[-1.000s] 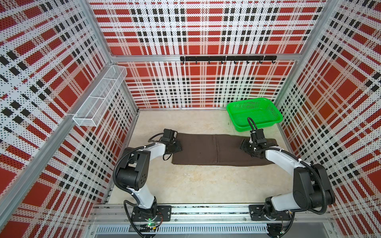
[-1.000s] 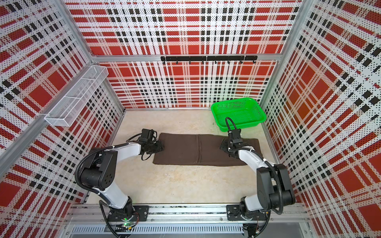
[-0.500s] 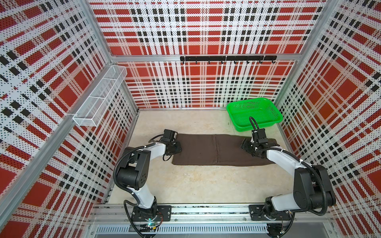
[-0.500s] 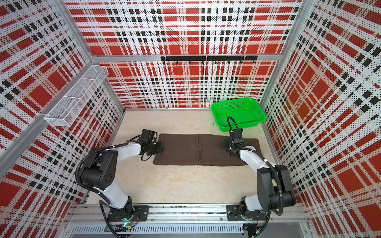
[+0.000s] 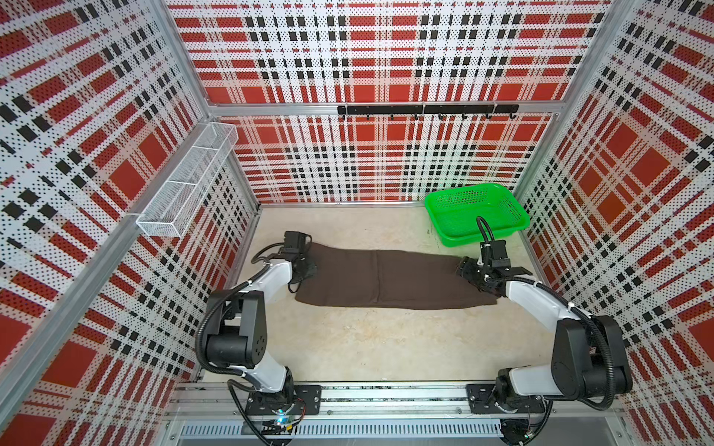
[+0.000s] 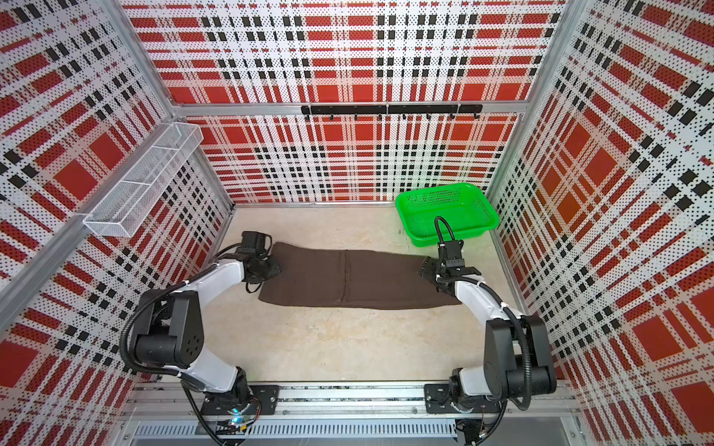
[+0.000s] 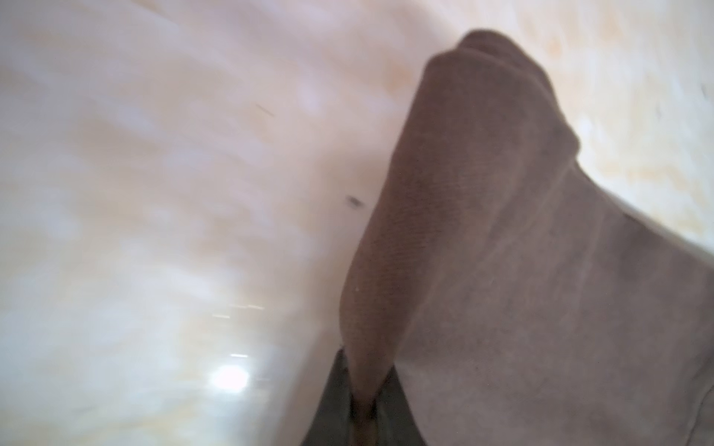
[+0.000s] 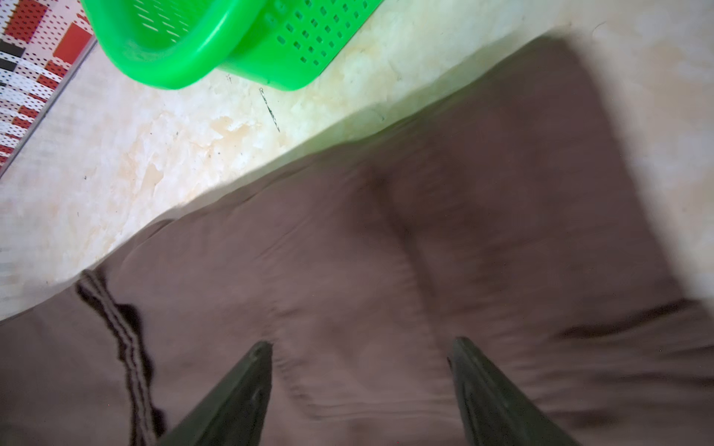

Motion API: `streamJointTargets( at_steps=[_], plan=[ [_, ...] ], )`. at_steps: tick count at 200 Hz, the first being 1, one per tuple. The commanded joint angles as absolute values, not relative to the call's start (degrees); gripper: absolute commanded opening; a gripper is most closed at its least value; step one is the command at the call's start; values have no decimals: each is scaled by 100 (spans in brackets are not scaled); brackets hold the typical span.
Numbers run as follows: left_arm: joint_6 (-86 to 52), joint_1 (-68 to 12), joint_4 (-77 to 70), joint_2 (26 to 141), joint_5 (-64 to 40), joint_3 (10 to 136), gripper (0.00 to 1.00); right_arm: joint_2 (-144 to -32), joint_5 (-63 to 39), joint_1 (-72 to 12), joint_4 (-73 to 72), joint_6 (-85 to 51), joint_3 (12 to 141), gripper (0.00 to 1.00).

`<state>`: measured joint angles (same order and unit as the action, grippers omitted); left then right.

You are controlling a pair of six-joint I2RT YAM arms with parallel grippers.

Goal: Fold and stack the trousers
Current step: Fold the trousers at the center of the table.

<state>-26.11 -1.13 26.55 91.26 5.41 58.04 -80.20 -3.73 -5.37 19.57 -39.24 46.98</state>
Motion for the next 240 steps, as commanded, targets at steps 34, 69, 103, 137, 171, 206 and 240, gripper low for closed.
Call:
streamJointTargets(
  at_steps=[34,69,103,137,171,206,240],
  plan=[
    [-2037,862,3454,8514,1211,6527,0,-8050,-596,-400,1909,-3690,4757,81],
    [-1891,722,3454,8398,676,6628,0,-8587,-1487,-396,1479,-3466,4760,81],
    [-1961,239,3454,8306,365,6727,0,-8961,-2310,-397,977,-3446,4726,79],
    [-2314,-278,3429,8210,160,6833,0,-9297,-2837,-421,795,-3363,4814,77],
    [-2687,-1054,3328,8185,157,6915,0,-9690,-2931,-444,817,-3286,4865,72],
    [-3086,-1932,3170,8331,228,7034,0,-9958,-3086,-490,671,-3292,4834,68],
    [-3467,-2690,2904,8595,294,7184,0,-10156,-3189,-622,604,-3270,4886,56]
  ],
)
